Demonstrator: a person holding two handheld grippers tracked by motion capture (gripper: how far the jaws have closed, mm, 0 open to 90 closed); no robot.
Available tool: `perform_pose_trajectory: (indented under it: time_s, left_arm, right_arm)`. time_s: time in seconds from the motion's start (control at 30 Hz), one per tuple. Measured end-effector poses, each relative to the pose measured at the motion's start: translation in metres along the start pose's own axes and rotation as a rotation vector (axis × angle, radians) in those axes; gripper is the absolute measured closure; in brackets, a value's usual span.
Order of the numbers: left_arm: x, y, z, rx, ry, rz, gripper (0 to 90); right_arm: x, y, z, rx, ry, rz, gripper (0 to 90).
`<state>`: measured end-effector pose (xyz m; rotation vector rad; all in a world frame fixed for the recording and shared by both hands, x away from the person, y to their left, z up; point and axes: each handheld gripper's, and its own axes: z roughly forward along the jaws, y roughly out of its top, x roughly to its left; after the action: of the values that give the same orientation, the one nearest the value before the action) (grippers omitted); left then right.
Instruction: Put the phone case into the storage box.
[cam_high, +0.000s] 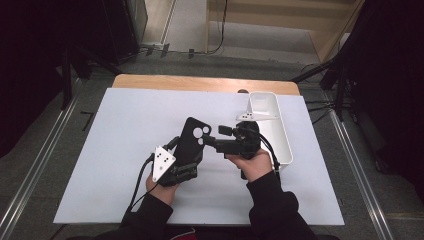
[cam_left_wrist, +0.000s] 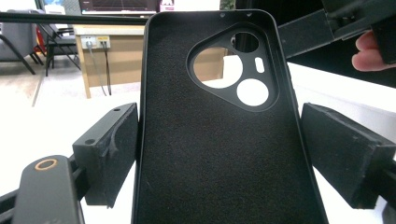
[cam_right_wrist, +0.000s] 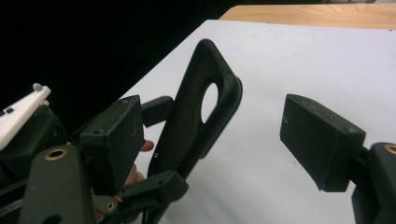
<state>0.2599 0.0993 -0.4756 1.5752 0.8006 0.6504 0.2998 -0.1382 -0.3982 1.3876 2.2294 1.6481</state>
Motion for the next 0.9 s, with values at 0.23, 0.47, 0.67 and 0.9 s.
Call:
perform_pose_trajectory:
  time_s: [0.23,0.47,0.67,0.9]
  left_arm:
    - [-0.001,-0.002,-0.001,0.003,-0.006,0.001,13.7]
    - [-0.002,-0.002,-0.001,-0.003,-0.007,0.001,13.7]
    - [-0.002,-0.003,-0.001,-0.008,-0.013,-0.008,13.6]
    - [-0.003,-0.001,-0.002,-0.012,-0.02,-0.031,13.6]
  right_arm:
    - [-0.001,0.002,0.006,-0.001,0.005,0.013,20.8]
    - [-0.003,0.0,0.014,0.013,0.003,0.022,21.5]
    - [-0.003,-0.001,0.023,0.026,-0.001,0.023,28.0]
    - [-0.004,-0.001,0.031,0.06,0.034,0.079,44.9]
